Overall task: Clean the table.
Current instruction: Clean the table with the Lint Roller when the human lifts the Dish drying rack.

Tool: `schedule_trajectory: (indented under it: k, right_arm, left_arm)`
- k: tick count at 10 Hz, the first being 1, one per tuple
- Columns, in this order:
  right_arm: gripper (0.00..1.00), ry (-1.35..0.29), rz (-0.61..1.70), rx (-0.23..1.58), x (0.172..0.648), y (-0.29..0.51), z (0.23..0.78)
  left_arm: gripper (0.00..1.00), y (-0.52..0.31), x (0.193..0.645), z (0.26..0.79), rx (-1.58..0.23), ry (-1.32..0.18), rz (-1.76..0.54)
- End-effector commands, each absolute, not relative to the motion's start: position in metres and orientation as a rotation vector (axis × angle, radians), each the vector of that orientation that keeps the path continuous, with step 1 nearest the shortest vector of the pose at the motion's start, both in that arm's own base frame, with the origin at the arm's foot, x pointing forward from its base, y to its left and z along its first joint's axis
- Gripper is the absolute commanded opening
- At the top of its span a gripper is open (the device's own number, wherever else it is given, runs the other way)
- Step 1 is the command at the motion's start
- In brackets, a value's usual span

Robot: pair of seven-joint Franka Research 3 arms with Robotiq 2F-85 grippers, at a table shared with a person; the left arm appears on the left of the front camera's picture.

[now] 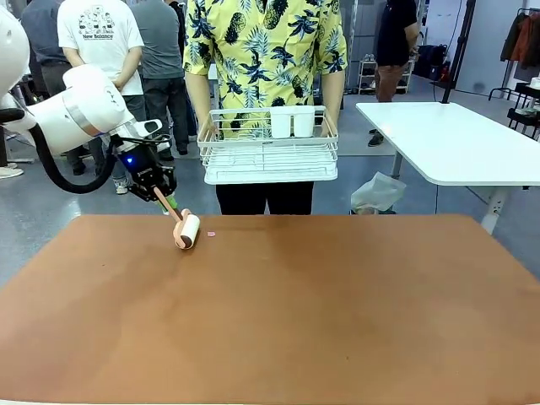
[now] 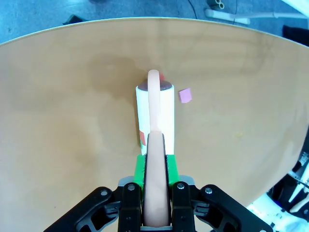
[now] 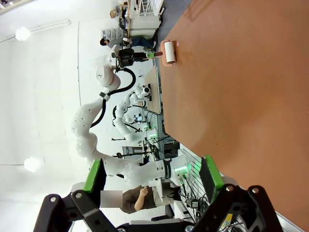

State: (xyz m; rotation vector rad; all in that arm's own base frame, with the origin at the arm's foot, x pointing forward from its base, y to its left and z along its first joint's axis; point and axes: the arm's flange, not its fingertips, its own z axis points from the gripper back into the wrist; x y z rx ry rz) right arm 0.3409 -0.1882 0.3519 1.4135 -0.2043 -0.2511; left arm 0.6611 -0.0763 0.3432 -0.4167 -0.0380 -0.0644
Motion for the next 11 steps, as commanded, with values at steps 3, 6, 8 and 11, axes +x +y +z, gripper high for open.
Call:
schedule_trajectory:
  k: [3,6,8,11]
  right_arm:
    - [1.0,-0.208,-0.252,1.414,0.339,-0.188,0.354]
    - [1.0,-0.208,-0.252,1.414,0.339,-0.188,0.354]
    - [1.0,-0.208,-0.252,1.414,0.339,-0.188,0.354]
    - [1.0,-0.208,-0.252,1.414,0.339,-0.188,0.354]
  left_arm:
    - [0.21,-0.169,0.66,0.328,-0.39,-0.001,-0.127]
    - [0.21,-0.227,0.656,0.317,-0.356,0.045,-0.118]
    - [0.21,-0.235,0.656,0.323,-0.352,0.045,-0.091]
    - [0.21,-0.231,0.658,0.326,-0.358,0.061,-0.085]
